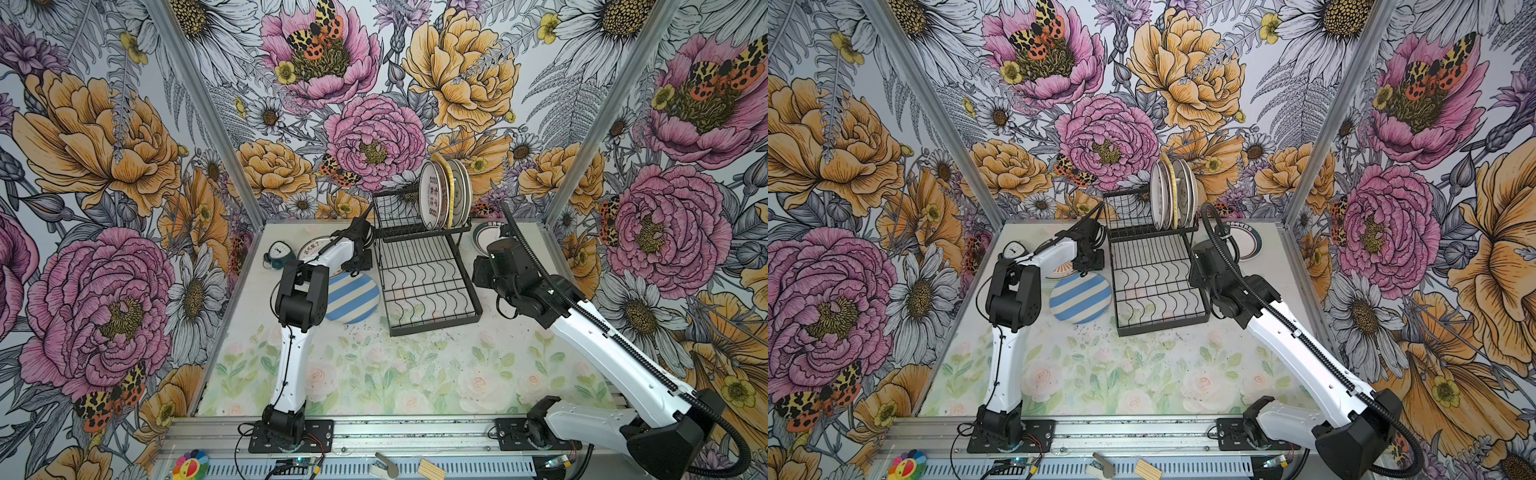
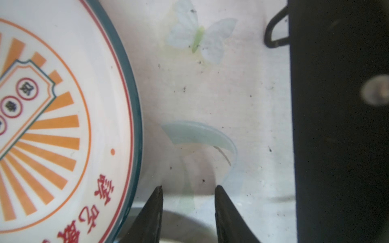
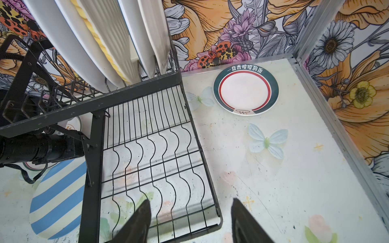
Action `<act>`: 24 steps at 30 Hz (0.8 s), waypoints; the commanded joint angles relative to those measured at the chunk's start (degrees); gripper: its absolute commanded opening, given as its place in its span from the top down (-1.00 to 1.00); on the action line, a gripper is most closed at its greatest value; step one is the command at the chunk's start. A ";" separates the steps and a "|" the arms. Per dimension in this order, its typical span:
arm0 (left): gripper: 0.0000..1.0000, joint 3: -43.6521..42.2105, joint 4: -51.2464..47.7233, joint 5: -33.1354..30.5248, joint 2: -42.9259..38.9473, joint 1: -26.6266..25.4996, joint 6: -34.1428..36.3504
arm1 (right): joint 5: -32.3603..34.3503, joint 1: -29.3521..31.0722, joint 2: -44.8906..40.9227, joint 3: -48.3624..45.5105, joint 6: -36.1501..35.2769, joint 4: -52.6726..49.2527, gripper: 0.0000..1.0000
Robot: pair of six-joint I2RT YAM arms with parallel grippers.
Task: Load the plates into the dish rack
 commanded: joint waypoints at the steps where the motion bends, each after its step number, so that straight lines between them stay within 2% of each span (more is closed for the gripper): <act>1: 0.16 -0.51 -2.74 -0.69 -0.63 0.11 1.09 | -0.24 -0.32 -0.44 1.27 0.23 0.04 -0.22; 14: 0.18 -11.45 -3.05 -0.38 -8.54 0.14 0.87 | -0.52 0.08 -2.53 -0.60 1.53 0.11 -0.22; 24: 0.19 -26.87 -3.02 1.09 -19.08 -1.46 -2.22 | -0.28 1.51 -3.96 -2.16 2.87 0.11 -0.22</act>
